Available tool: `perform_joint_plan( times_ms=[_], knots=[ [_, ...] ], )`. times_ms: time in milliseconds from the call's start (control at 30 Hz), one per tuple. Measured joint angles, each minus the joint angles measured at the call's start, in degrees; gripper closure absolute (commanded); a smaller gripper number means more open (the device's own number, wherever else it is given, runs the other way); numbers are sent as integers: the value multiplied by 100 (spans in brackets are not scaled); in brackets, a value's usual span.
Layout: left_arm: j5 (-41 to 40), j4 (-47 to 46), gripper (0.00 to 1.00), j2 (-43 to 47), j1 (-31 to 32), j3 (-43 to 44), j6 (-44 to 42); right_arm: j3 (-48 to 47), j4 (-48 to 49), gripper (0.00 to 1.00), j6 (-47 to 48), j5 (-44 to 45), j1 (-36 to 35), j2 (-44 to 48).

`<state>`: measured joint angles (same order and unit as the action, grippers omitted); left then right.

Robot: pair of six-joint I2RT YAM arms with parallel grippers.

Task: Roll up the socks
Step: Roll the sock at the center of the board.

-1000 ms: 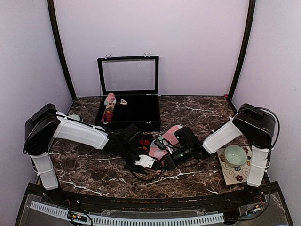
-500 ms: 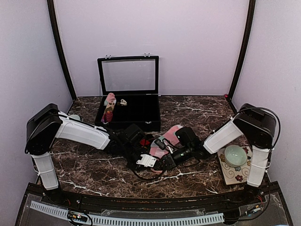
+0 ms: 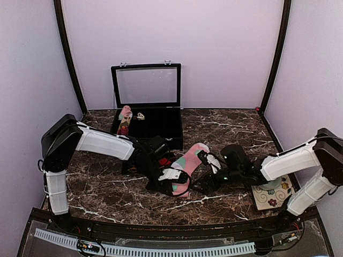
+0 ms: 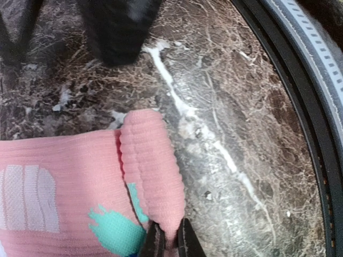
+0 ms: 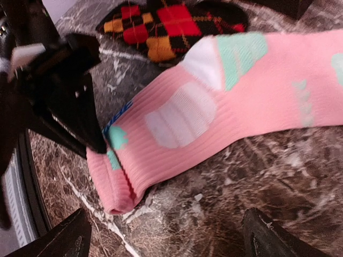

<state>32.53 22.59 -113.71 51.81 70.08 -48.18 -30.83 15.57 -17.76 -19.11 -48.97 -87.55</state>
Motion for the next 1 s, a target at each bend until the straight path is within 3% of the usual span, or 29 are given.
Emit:
perform_joint_plan(
  times_ms=[300,667,833,1000],
  knots=[
    [839,962,100,-411,-105,479,238,321,20,1,9,1427,66,1432],
    [1591,1519,100,-647,-284,511,457,107,66,1,153,1657,219,778],
    [1976,1766,100,-820,-455,564,616,31,273,1,629,2055,-264,769],
    [2199,1974,100,-933,-546,590,704,664,938,1,1088,2271,-750,1333]
  ],
)
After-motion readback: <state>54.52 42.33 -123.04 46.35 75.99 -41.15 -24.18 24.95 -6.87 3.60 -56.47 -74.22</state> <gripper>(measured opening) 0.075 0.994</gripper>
